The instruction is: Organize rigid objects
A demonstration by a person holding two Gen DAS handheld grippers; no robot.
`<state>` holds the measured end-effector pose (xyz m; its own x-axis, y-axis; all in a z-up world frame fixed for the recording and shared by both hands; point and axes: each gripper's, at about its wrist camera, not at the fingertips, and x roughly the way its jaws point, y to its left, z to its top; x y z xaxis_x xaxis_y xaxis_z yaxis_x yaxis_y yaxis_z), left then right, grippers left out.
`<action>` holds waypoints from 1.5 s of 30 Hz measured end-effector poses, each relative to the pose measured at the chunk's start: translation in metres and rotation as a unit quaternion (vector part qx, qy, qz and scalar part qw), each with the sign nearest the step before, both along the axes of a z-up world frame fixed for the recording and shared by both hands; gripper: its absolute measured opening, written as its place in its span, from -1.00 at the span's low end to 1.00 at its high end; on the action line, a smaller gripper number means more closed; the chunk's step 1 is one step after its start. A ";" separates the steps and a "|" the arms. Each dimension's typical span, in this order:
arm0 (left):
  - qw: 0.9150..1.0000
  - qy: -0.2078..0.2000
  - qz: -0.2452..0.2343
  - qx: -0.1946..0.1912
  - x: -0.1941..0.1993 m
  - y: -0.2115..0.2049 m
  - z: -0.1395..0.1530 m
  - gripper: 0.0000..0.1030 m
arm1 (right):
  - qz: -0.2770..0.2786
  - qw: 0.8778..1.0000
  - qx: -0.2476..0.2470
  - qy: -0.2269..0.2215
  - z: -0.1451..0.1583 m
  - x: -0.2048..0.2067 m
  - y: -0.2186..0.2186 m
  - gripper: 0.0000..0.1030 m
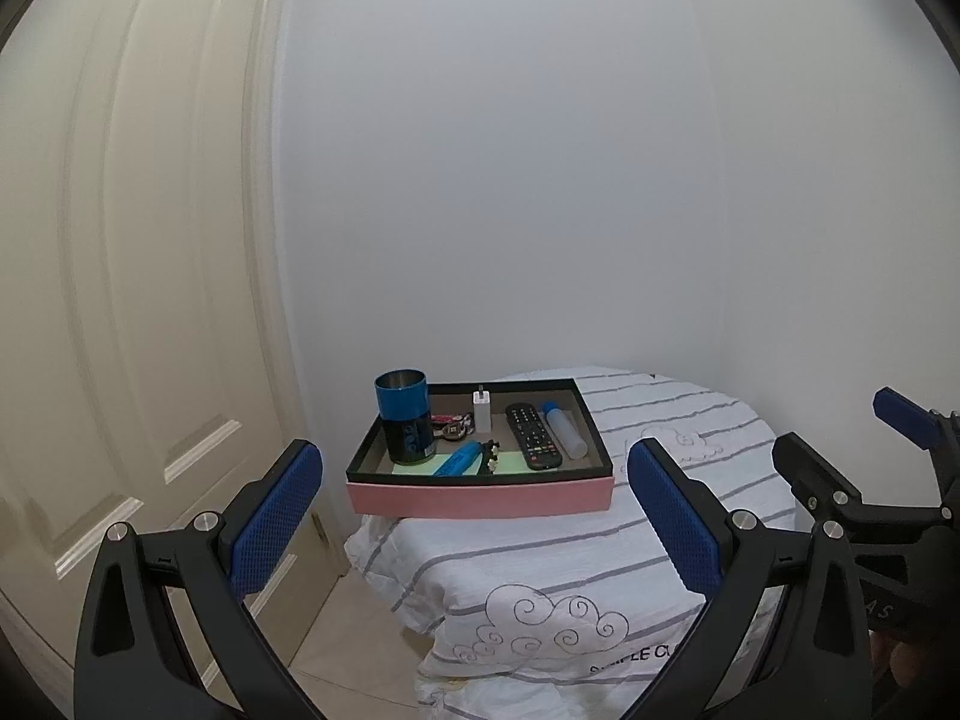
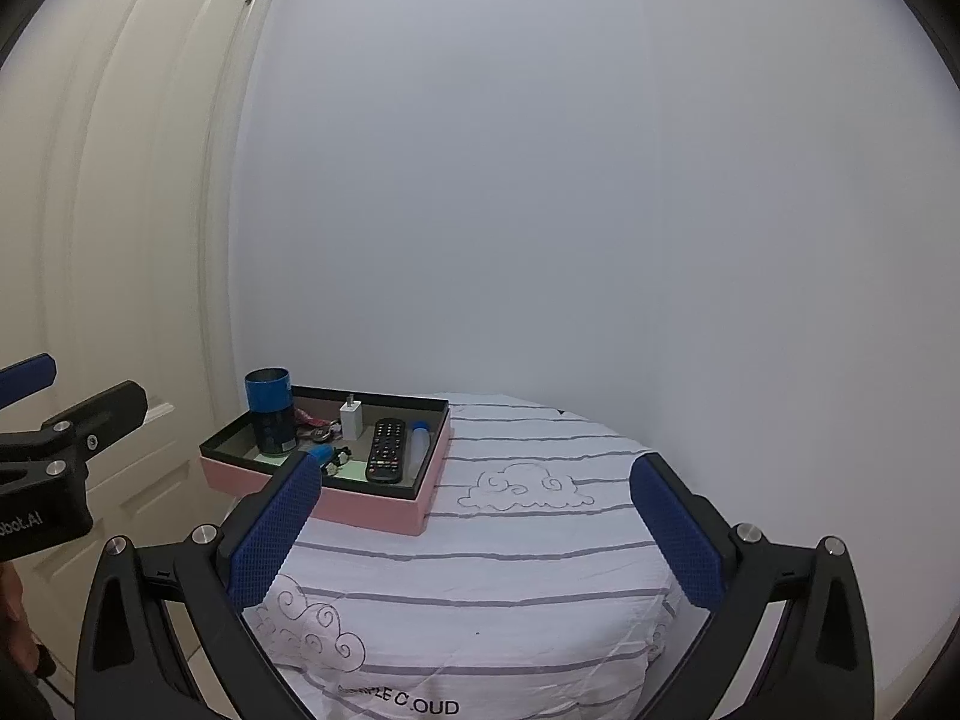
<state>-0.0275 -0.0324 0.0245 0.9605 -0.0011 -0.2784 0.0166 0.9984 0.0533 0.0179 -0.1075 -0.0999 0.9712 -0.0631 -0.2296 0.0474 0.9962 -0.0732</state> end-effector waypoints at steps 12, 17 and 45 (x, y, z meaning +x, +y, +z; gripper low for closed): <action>1.000 0.005 0.007 0.003 0.002 0.001 -0.003 1.00 | 0.007 1.000 0.011 0.002 -0.001 0.001 0.000 1.00; 1.000 0.007 0.004 0.002 0.004 0.001 -0.003 1.00 | 0.010 1.000 0.010 0.008 -0.003 0.004 0.001 1.00; 1.000 0.008 0.002 -0.011 0.014 0.000 -0.011 1.00 | 0.011 1.000 0.013 0.019 -0.006 0.013 0.000 1.00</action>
